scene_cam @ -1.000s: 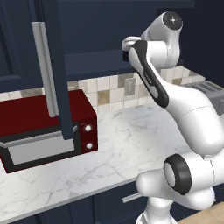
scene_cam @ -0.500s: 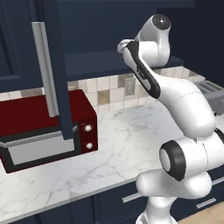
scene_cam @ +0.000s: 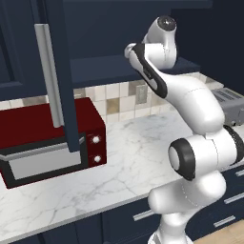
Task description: Open the cabinet directly in front. Then move the beer and the mug to the dining counter with the jar on it.
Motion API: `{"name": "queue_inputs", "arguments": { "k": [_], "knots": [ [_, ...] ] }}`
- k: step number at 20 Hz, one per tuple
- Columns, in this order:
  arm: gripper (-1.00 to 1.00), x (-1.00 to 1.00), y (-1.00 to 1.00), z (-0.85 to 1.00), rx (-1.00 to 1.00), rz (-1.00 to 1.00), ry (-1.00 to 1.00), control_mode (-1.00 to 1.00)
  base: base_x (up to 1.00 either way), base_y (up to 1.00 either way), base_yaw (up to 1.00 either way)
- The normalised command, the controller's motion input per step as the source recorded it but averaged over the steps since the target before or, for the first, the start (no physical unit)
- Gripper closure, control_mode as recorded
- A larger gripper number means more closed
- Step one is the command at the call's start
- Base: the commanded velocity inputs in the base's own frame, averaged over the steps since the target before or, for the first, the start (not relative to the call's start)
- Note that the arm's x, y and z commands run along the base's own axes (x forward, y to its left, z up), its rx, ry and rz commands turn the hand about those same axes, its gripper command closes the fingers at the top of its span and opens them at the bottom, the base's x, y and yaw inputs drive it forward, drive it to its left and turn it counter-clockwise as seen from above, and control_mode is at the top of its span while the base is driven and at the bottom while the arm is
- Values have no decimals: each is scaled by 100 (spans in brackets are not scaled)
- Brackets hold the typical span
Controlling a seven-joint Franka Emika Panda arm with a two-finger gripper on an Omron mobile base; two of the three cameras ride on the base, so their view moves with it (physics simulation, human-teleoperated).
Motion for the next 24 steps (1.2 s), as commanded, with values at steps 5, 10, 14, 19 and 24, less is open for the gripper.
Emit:
{"name": "queue_inputs", "arguments": {
  "k": [5,10,14,19,24],
  "knots": [
    [-100,42,2,-1,0,0,0,-100,0,0,0],
    [-100,23,0,0,0,0,0,-100,0,0,0],
    [100,8,0,0,0,0,0,-100,0,0,0],
    [100,0,0,0,0,0,0,-100,0,0,0],
    [100,0,0,0,0,0,0,-100,0,0,0]
  ]
}}
